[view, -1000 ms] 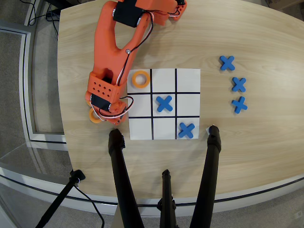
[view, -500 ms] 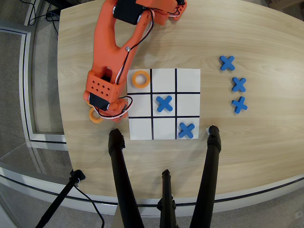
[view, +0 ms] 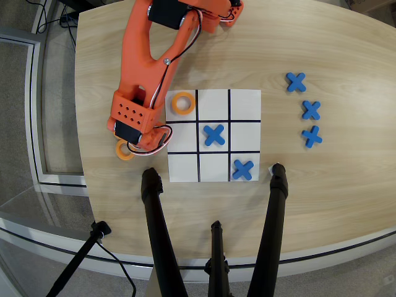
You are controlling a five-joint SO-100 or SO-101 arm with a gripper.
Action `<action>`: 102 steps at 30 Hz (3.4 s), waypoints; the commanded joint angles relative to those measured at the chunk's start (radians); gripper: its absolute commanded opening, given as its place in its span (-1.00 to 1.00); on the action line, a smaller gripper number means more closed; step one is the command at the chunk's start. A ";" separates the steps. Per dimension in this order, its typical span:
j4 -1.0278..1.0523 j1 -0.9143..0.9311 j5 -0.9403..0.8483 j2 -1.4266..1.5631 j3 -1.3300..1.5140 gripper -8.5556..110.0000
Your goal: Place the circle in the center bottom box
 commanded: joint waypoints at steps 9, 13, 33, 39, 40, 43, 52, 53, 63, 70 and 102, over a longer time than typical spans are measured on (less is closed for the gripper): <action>0.100 -0.018 -0.006 0.005 0.008 -0.61; 0.095 -0.018 -0.006 0.002 0.017 -0.72; 0.106 -0.005 -0.003 0.034 0.000 -0.86; 0.242 -0.023 0.035 0.204 -0.074 -0.86; 0.265 -0.032 0.037 0.247 -0.074 -0.86; 0.321 -0.072 0.043 0.388 -0.060 -0.86; 0.215 -0.325 0.043 0.905 0.367 -0.86; 0.193 -0.367 0.043 0.957 0.430 -0.86; 0.044 -0.624 0.051 1.085 0.808 -0.86; -0.230 -0.588 0.041 0.966 0.963 -0.86; -0.439 -0.561 0.015 0.799 1.060 -0.85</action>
